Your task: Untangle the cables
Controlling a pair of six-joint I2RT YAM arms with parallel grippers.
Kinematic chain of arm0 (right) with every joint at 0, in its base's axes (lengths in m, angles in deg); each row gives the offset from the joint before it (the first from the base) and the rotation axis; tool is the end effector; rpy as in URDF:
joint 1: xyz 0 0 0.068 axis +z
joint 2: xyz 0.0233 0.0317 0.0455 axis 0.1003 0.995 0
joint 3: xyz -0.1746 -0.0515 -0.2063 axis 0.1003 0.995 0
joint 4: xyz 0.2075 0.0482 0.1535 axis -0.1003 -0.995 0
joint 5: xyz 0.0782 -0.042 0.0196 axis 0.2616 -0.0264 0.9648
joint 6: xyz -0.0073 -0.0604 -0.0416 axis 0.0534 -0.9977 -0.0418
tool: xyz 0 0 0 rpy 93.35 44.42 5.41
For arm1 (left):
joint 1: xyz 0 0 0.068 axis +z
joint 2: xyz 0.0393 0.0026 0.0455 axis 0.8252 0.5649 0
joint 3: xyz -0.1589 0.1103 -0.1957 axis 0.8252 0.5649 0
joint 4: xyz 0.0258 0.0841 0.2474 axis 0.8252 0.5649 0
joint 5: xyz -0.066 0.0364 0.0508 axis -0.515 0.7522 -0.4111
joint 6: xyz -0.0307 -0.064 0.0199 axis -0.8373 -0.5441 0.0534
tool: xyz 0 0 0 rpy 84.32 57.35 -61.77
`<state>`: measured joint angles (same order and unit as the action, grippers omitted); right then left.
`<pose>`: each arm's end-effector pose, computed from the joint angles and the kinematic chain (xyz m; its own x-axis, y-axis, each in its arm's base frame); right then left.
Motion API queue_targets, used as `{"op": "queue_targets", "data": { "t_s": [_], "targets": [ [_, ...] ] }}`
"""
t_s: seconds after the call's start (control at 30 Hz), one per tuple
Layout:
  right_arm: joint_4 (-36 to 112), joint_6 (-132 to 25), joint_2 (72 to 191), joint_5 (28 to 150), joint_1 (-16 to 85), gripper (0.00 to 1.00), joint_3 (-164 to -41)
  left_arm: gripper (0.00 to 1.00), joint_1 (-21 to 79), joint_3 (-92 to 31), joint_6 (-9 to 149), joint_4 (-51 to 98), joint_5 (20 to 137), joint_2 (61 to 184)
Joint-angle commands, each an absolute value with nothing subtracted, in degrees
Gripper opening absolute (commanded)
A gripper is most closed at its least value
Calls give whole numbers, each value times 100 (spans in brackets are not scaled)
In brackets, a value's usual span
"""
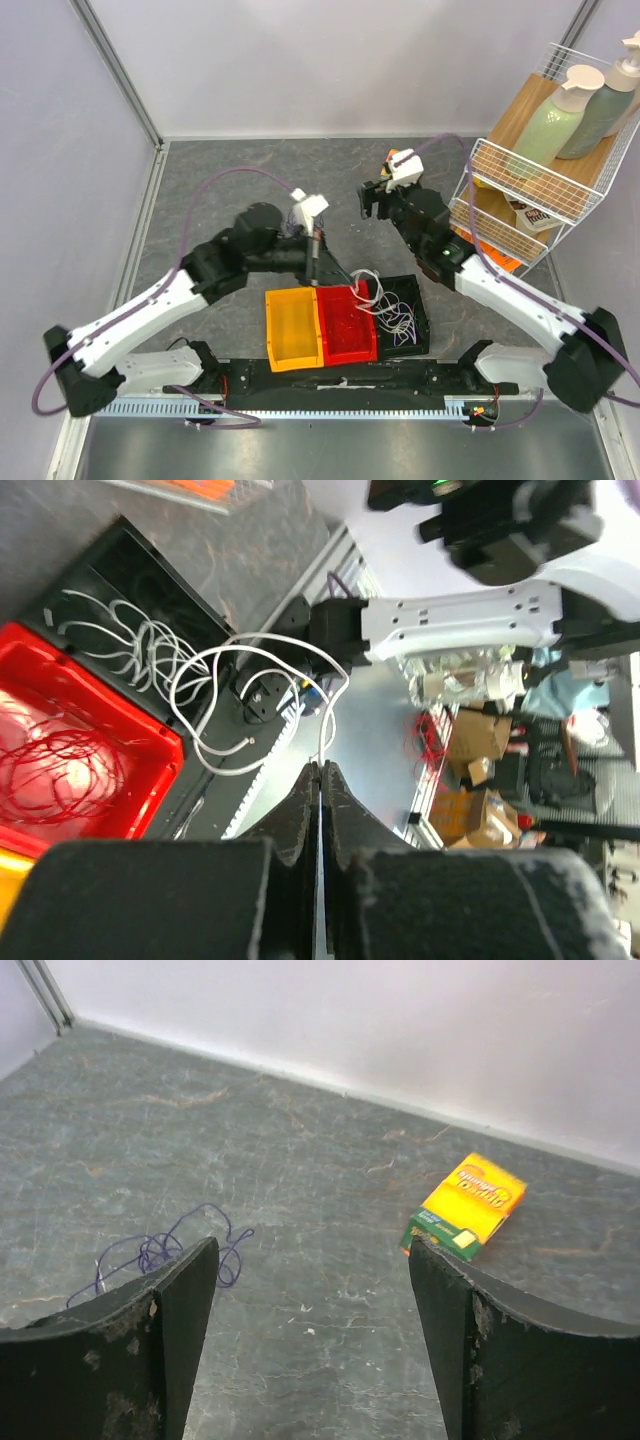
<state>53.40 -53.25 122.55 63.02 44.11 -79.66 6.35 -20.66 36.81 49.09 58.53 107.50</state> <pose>0.2636 0.1844 0.3309 -0.1091 0.0688 -0.9917 -0.3401 0.9348 0.1023 0.1418 -0.2091 0.3658 -0.8448 0.0255 -0.5346 0.5047 0.3702 -0.7799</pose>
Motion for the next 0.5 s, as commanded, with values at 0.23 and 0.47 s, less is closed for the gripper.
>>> {"op": "queue_targets", "data": {
  "t_s": [0.23, 0.47],
  "targets": [
    [5799, -5654, 10569, 5810, 4390, 85, -7551, 2, -354, -2553, 3433, 3603, 6854, 12741],
    [5843, -5637, 10639, 5863, 4399, 85, -7516, 2, -495, -2509, 3230, 3119, 6652, 13691]
  ]
}}
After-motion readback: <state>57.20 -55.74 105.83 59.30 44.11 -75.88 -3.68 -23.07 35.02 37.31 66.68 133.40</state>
